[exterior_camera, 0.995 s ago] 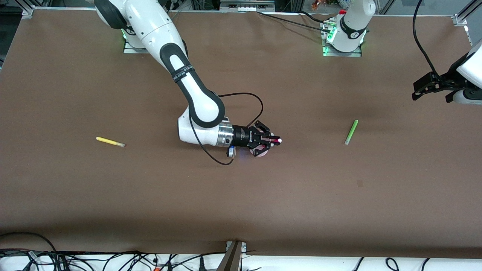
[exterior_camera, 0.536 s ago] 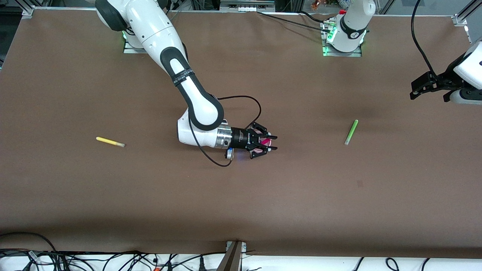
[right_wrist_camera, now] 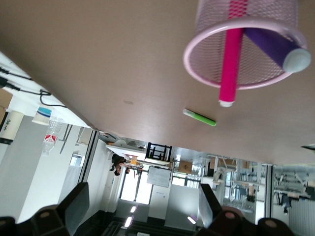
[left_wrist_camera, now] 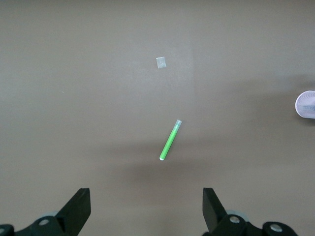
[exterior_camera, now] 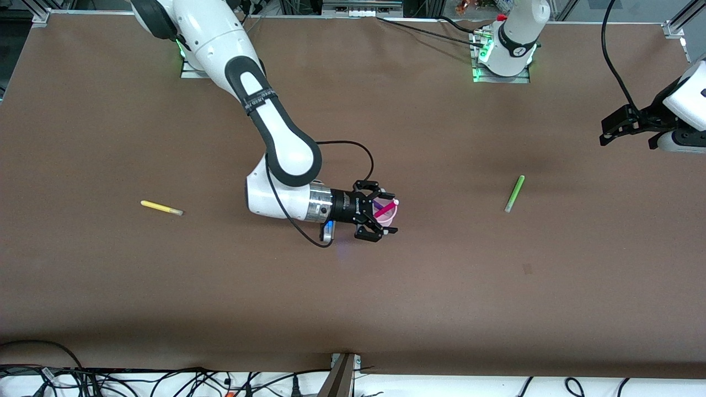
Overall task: Organize pens into pink holder with both arms
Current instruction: 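Open the right gripper and withdraw it from the holder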
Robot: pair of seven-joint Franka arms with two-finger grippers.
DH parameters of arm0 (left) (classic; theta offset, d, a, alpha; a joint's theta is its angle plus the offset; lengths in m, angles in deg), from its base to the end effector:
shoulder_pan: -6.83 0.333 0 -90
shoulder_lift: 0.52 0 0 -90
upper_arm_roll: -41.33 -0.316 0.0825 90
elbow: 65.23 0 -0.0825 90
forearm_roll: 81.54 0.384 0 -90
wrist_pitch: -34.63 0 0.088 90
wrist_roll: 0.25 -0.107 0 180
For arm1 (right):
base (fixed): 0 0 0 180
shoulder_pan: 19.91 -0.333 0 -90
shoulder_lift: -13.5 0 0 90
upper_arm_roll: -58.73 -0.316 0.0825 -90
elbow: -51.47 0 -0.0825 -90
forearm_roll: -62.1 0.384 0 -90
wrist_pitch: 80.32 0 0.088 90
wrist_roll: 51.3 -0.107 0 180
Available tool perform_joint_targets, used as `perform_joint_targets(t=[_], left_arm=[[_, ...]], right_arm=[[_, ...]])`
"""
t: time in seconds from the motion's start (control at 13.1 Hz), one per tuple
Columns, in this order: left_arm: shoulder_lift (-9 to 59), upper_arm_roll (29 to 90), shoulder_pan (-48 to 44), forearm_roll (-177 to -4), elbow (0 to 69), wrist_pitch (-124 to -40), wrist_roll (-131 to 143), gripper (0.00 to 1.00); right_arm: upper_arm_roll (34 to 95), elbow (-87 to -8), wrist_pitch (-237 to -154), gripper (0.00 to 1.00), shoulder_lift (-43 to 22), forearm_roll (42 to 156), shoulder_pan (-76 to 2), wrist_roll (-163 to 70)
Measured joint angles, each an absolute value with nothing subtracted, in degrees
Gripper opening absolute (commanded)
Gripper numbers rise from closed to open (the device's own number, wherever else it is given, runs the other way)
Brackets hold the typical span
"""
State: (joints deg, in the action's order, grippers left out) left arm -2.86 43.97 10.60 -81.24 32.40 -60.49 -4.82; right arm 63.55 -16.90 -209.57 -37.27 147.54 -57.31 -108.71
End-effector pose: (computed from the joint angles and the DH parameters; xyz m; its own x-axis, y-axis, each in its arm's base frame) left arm 0.5471 0.0108 0.5916 0.9982 -0.0604 -0.0036 -0.0604 -0.9981 -0.0068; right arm 0.6388 0.4657 0.2857 0.2378 -0.4010 -0.8847 -0.9712 -0.0882 -0.2211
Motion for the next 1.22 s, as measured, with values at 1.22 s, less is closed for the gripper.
perform_joint_targets(t=[1.22], left_arm=[[-2.9,44.5,10.2,-81.2,32.4,-60.5,-4.8,1.00]], right_arm=[[84.9,-27.8,-167.3,1.00,-7.0,102.2,-56.0,-91.5]])
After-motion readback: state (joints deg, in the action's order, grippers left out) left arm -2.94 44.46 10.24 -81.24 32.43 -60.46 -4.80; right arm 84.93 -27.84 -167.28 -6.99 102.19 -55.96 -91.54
